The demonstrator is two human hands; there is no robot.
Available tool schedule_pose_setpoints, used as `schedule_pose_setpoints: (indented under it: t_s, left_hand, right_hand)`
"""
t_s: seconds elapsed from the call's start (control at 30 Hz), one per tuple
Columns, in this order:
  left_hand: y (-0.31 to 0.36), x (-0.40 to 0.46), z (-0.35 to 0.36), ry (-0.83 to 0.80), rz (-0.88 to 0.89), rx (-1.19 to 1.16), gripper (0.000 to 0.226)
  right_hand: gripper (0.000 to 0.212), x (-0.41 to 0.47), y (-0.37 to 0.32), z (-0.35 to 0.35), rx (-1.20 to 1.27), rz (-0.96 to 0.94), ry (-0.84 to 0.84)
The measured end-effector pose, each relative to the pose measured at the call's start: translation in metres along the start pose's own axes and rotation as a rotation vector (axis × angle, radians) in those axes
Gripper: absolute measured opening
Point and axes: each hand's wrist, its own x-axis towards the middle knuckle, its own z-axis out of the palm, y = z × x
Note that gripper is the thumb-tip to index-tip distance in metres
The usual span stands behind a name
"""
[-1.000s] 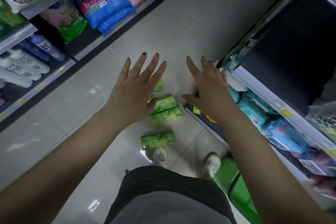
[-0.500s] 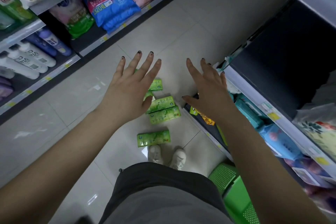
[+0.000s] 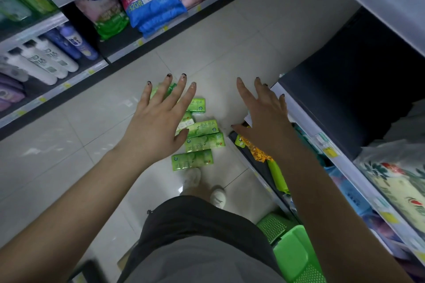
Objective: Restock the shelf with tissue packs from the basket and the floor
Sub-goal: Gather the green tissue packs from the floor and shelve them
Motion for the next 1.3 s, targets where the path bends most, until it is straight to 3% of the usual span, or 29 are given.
schedule_pose_setpoints:
  t_s: [0.43, 0.77, 1.0, 1.3]
  left_hand:
    - [-0.025, 0.021, 0.016, -0.053, 0.008, -0.034, 0.090]
    - [-0.099, 0.037, 0.099, -0.091, 0.131, -0.011, 0.098]
    - [-0.133, 0.045, 0.216, -0.161, 0.064, -0.021, 0.095]
    - [-0.130, 0.083, 0.460, -0.157, 0.011, -0.041, 0.100]
  right_hand:
    - [0.089, 0.030, -0.014, 0.014, 0.008, -0.041, -0.063]
    - [0.090, 0.084, -0.042, 0.080, -0.034, 0.031, -0.122]
    - [0.088, 0.142, -0.013, 0.183, -0.058, 0.056, -0.166]
    - [0.089, 0.248, 0.080, 0.385, -0.183, -0.031, -0.256]
